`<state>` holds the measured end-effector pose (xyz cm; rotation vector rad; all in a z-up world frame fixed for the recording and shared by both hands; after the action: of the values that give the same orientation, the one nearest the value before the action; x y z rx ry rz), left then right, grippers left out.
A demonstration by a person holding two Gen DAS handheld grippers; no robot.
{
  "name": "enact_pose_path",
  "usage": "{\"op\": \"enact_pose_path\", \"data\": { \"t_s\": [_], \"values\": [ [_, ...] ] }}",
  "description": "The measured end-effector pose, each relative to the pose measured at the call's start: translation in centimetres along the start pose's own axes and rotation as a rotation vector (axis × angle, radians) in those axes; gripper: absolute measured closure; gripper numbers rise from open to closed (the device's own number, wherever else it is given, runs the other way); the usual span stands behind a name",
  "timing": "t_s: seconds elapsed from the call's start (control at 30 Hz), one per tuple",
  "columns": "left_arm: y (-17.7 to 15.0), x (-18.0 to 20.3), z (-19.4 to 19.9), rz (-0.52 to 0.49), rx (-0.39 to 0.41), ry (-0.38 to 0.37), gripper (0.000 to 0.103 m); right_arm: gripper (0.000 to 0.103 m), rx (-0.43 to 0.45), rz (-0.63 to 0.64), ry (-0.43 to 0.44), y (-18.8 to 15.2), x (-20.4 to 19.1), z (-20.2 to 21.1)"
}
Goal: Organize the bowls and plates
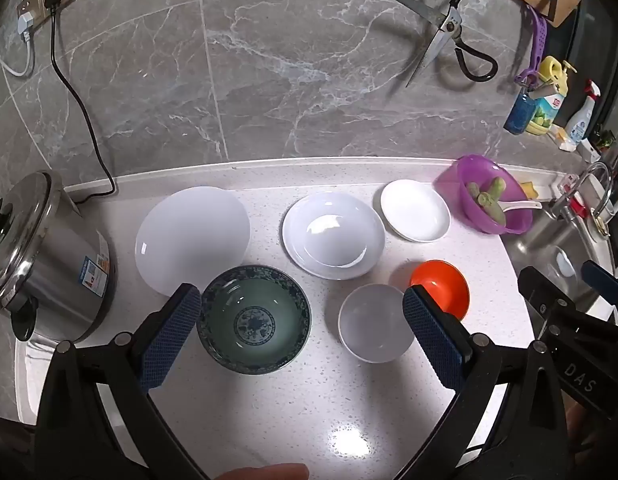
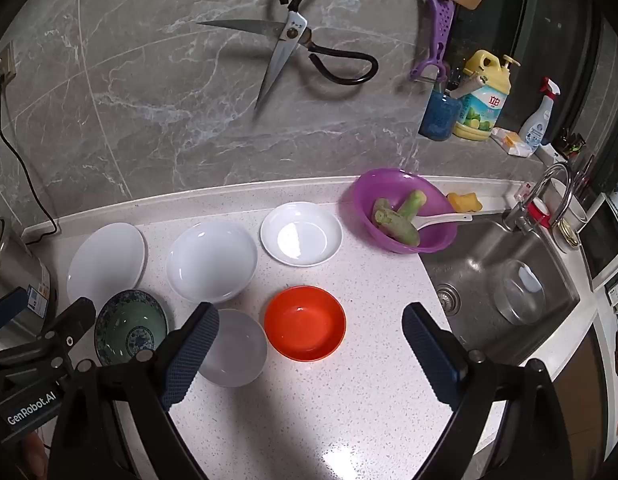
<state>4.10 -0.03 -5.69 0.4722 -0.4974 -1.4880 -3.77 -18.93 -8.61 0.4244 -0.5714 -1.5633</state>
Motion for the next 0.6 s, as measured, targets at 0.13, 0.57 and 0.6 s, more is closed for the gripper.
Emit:
{"op": "enact_pose_path", "data": {
  "t_s": [0.13, 0.57, 0.6],
  "values": [
    [0.14, -0.04, -0.08, -0.001, 0.004, -0.001, 0.001, 0.008, 0.004, -0.003, 0.003, 0.08, -0.04, -0.08],
    [-0.25, -0.26, -0.12, 0.001, 0.006, 0.001, 0.001, 0.008, 0.002, -0.001, 0.001, 0.12, -0.15, -0.23],
    [-0.23, -0.23, -0.22, 0.003, 0.004, 0.001, 0.001, 0.008, 0.001, -0.001, 0.001, 0.12, -0.15, -0.23]
  ]
}}
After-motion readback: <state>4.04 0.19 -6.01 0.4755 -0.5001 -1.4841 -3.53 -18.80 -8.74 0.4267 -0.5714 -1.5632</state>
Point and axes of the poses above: each gripper's, at about its wrist camera, not at the fingertips, and z roughly against the way its jaws point, x to its right, y to its top, the point moved 7 cm from there along -z, roughly the way its jaws point, and after that the axes turned 1 degree about -z, right-handed, at the moved point
